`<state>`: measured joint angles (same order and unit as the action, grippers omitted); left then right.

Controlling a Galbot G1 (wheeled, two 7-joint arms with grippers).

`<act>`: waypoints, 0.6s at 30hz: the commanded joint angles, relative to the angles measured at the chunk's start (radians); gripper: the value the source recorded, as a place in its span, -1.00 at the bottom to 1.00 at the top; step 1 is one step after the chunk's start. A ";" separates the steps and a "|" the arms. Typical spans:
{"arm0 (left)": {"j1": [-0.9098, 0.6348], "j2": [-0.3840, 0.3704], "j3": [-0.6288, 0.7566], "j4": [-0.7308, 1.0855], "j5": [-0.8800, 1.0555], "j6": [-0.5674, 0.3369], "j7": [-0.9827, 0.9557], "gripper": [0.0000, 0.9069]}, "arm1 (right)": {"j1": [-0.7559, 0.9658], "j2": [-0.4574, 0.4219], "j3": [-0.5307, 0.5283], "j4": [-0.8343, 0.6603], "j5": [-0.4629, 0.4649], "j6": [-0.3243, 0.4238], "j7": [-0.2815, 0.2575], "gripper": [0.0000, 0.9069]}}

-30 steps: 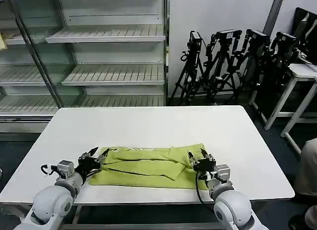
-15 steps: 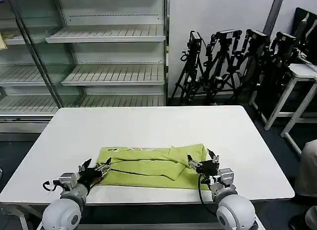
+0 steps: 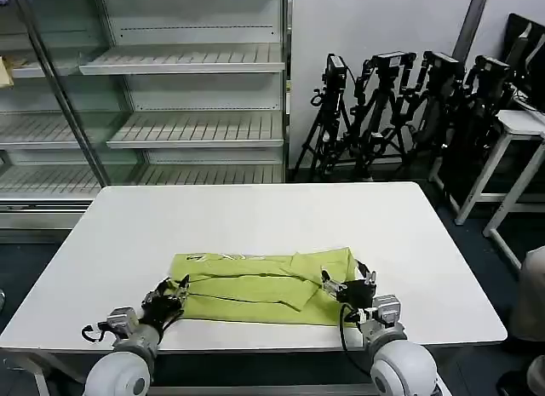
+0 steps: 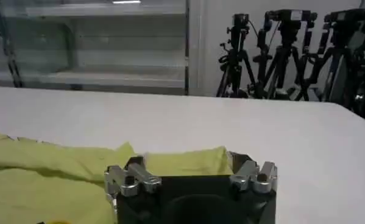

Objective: Fold and organize the clothes.

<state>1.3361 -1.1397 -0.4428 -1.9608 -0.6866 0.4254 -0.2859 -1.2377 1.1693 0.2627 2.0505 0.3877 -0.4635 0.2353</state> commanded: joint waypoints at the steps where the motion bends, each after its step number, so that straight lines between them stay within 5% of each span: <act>1: -0.005 -0.015 0.017 0.020 0.009 -0.003 -0.003 -0.98 | -0.003 0.001 0.000 -0.003 -0.006 0.005 0.000 1.00; 10: -0.032 0.013 0.004 0.027 0.046 -0.012 -0.006 -0.98 | 0.000 0.005 -0.002 0.000 -0.025 0.008 0.001 1.00; 18: 0.007 0.187 -0.221 -0.002 0.006 0.035 0.010 -0.98 | 0.016 -0.005 0.003 -0.007 -0.028 0.011 -0.001 1.00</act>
<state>1.3279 -1.0790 -0.4980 -1.9476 -0.6651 0.4427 -0.2804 -1.2243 1.1655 0.2655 2.0465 0.3630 -0.4545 0.2334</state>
